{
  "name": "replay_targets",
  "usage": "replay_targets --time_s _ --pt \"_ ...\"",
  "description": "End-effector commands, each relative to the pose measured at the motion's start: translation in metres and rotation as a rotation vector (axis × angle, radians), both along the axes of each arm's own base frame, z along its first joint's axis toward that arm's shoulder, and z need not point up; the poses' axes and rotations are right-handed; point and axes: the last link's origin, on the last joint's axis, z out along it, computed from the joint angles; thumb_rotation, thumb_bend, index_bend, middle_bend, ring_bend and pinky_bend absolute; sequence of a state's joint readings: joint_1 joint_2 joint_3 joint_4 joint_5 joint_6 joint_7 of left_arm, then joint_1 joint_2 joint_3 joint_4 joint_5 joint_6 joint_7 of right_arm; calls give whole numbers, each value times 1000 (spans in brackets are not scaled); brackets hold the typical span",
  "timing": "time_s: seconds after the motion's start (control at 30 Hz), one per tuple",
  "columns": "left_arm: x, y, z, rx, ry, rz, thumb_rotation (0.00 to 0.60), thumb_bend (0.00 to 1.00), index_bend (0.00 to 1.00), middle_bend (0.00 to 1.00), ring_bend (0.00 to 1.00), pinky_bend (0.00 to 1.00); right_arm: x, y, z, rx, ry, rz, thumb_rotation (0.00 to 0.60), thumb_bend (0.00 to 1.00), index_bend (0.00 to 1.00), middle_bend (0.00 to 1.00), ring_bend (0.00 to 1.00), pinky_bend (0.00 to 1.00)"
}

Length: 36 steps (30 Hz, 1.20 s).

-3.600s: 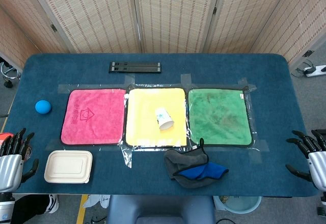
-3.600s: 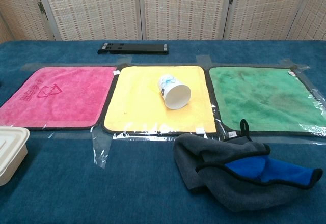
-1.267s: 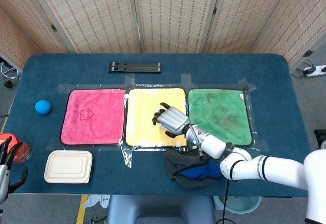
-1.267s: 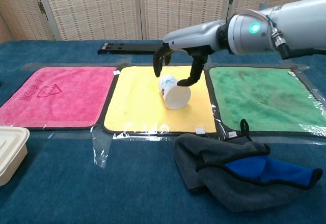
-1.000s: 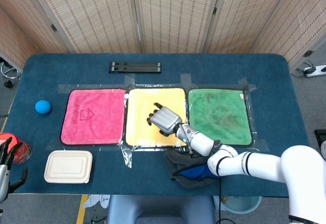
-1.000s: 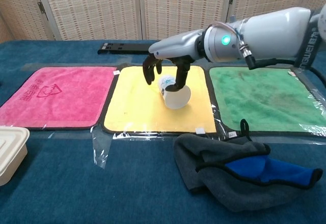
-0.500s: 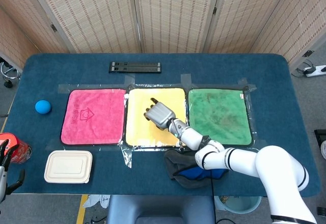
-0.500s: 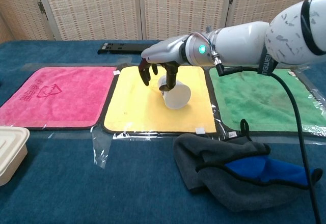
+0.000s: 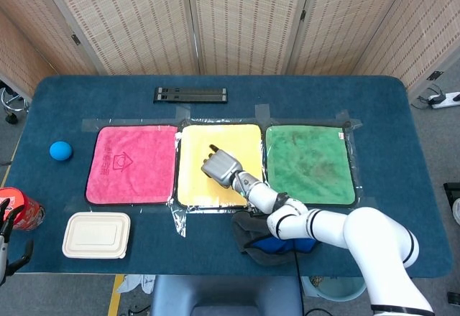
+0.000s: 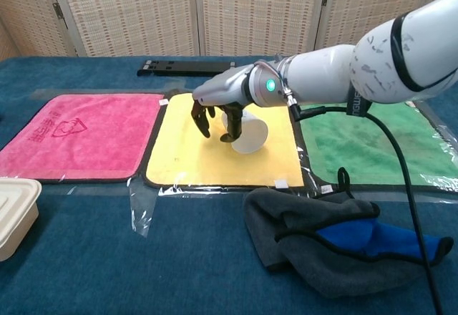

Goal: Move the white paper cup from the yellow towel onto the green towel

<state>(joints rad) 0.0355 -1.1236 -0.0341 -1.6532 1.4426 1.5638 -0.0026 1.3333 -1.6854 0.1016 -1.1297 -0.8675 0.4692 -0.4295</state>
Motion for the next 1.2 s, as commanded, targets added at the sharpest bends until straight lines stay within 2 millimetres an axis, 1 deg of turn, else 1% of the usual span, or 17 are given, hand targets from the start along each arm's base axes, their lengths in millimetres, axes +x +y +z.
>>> replay_targets --time_s 0.03,0.1,0.17,0.2,0.37,0.63,0.83,1.0,1.2 --pt "0 1 0 -1 -1 -2 600 494 157 0 0 0 0 -1 5 -8 8 7 600 445 416 318 225 0" --pt "0 1 -1 -2 -1 -3 600 493 157 0 0 0 -1 -1 8 -9 18 4 600 404 416 322 224 0" --pt "-1 2 -1 -2 -1 -3 600 493 157 0 0 0 -3 -1 10 -9 31 1 600 320 416 325 222 0" --pt "-1 2 0 -2 -1 -3 600 493 157 0 0 0 -3 -1 11 -9 36 0 600 293 416 325 220 0" --pt "-2 1 0 1 -3 0 600 493 157 0 0 0 -4 3 15 -2 59 -1 600 229 416 325 209 0" --pt "-2 0 0 2 -5 -1 600 493 157 0 0 0 -9 6 16 -15 121 31 600 208 416 325 205 0" --pt "-3 -2 -1 2 -8 4 600 493 157 0 0 0 -19 6 18 -31 185 53 600 207 416 324 203 0" --pt "-4 -3 -2 -2 -14 7 600 493 157 0 0 0 -28 8 28 -48 209 55 600 207 416 325 208 0" --pt "-4 -1 -3 -4 -19 1 600 493 157 0 0 0 -46 13 50 -74 242 62 600 207 416 327 209 0"
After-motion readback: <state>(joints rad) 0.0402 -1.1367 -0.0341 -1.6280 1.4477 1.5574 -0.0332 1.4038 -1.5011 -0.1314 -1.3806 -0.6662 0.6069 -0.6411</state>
